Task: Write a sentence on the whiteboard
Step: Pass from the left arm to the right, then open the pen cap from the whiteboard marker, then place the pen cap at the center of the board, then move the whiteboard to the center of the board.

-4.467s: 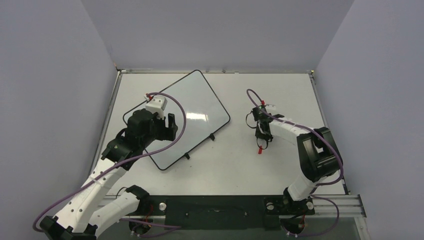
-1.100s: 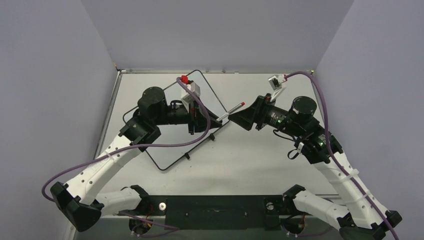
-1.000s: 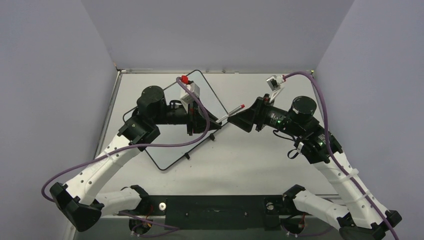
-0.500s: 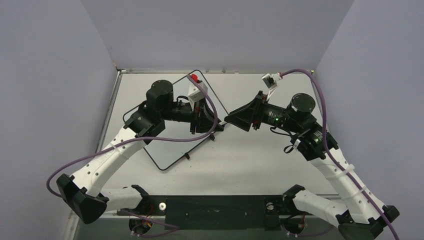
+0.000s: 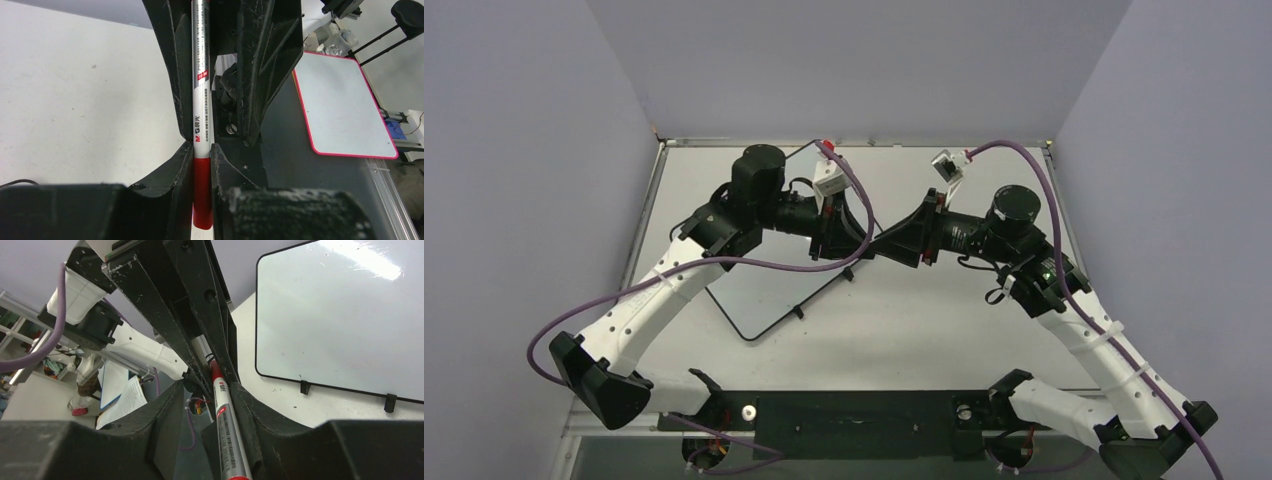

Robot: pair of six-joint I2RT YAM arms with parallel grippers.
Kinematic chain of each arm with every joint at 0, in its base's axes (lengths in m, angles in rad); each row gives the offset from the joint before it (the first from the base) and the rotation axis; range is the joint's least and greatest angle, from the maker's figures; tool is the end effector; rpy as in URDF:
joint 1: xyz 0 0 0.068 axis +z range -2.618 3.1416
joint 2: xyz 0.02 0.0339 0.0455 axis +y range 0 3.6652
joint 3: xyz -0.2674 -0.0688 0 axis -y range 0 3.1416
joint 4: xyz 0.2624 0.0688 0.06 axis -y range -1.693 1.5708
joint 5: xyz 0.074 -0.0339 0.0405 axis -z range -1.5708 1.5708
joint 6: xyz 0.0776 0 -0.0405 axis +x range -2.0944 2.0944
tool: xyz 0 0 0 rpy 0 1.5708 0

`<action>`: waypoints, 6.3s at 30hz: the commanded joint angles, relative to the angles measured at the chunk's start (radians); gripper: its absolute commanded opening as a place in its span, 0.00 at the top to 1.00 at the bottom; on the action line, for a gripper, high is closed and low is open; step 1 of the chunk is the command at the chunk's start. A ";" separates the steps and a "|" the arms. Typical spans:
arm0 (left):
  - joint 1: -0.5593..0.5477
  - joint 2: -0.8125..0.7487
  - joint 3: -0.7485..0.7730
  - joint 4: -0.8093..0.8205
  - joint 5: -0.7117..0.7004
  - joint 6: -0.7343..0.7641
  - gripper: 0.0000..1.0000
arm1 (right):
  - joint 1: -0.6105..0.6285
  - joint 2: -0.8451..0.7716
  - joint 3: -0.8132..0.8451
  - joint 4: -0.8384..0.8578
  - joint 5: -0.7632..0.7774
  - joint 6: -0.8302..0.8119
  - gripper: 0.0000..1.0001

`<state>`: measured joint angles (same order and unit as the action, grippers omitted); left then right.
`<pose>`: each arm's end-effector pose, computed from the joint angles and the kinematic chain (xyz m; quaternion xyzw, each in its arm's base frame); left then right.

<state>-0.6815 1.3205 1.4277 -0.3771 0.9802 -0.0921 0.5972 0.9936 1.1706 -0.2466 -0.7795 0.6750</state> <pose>0.2089 -0.2524 0.4290 0.4767 0.5891 -0.5485 0.3535 0.1766 0.1861 0.4339 -0.2327 0.6860 0.5983 0.3425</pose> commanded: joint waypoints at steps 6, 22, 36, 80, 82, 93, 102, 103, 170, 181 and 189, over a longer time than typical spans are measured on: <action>-0.001 0.020 0.108 -0.194 0.035 0.150 1.00 | 0.006 0.000 0.005 -0.018 -0.045 -0.058 0.75; 0.009 0.026 0.120 -0.227 -0.025 0.153 0.74 | 0.006 0.002 -0.038 0.051 -0.040 -0.027 1.00; 0.051 -0.088 -0.016 -0.177 -0.080 0.121 0.60 | -0.033 -0.038 -0.015 0.055 0.023 0.020 1.00; 0.029 -0.178 -0.315 0.228 -0.344 0.256 1.00 | -0.232 -0.057 -0.150 0.080 -0.050 0.119 1.00; 0.020 -0.179 -0.322 0.225 -0.381 0.268 1.00 | -0.254 -0.058 -0.156 0.074 -0.056 0.118 1.00; -0.143 -0.099 -0.483 0.464 -0.698 0.148 1.00 | -0.316 -0.113 -0.067 -0.284 0.452 -0.099 1.00; -0.350 0.193 -0.548 0.746 -0.978 -0.023 1.00 | -0.317 -0.191 -0.099 -0.343 0.900 -0.111 1.00; -0.362 0.218 -0.537 0.760 -1.005 -0.027 1.00 | -0.317 -0.196 -0.100 -0.343 0.909 -0.112 1.00; 0.882 0.099 -0.170 0.158 -0.418 -0.132 0.22 | -0.090 -0.087 -0.118 -0.203 0.736 -0.141 1.00; 0.834 0.353 -0.021 0.018 -0.155 -0.012 0.36 | -0.086 -0.078 -0.139 -0.208 0.738 -0.170 1.00; 0.764 0.464 0.068 -0.131 -0.047 0.101 0.66 | -0.088 -0.083 -0.145 -0.218 0.735 -0.189 1.00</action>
<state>0.1200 1.7493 1.4342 -0.4244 0.8078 -0.0669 0.5053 0.9249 1.0264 -0.4938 -0.0422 0.5091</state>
